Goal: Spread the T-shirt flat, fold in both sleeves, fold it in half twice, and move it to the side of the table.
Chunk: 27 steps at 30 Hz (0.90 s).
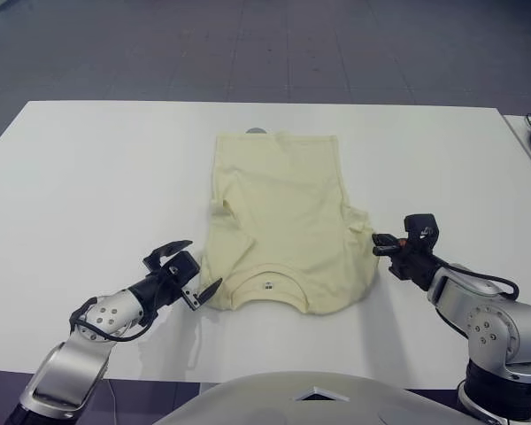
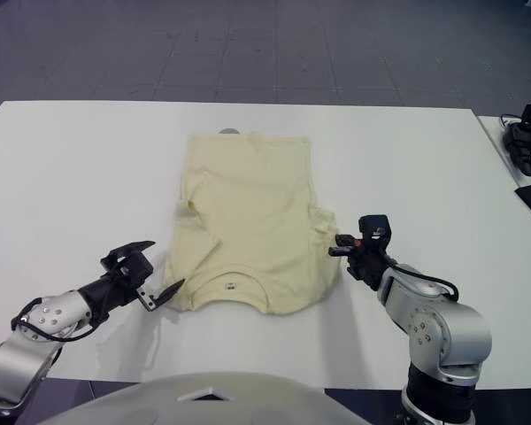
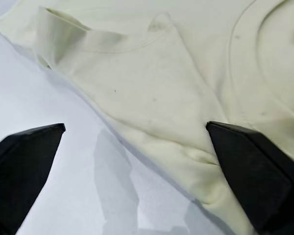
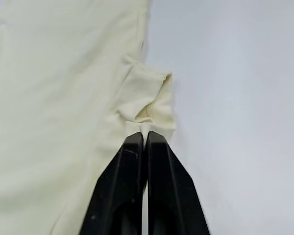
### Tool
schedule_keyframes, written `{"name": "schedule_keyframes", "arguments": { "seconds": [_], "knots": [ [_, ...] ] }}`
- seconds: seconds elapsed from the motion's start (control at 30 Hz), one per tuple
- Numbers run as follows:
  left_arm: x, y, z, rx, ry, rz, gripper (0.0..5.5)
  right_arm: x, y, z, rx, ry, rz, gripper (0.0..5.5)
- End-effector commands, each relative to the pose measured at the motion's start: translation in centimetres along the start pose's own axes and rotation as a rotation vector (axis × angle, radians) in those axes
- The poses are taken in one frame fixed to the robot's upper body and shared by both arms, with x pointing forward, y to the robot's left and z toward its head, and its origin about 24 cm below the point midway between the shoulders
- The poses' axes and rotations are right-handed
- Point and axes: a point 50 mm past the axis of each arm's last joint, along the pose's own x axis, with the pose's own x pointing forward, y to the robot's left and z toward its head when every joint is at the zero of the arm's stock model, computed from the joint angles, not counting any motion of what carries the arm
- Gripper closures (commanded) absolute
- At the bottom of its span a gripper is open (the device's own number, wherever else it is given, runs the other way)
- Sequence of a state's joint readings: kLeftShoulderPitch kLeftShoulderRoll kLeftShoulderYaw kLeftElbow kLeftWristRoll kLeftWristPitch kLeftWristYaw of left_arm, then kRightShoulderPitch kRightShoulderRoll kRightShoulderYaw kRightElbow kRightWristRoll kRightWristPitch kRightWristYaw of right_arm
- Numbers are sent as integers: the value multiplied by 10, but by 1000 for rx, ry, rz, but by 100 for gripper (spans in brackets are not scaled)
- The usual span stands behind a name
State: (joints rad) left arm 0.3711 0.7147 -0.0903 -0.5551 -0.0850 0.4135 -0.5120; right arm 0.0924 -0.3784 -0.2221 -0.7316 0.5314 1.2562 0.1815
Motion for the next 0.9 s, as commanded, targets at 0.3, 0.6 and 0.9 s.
{"name": "schedule_keyframes", "arguments": {
  "seconds": [0.3,0.6,0.9],
  "knots": [
    [11,0,-7,-30,39,-22,10,25,62,8,-264,119,391,506],
    [13,11,-1,-30,-5,3,10,-8,40,65,-187,-136,443,358],
    [12,20,6,-19,-69,53,10,-1,11,0,-523,85,303,208]
  ]
}}
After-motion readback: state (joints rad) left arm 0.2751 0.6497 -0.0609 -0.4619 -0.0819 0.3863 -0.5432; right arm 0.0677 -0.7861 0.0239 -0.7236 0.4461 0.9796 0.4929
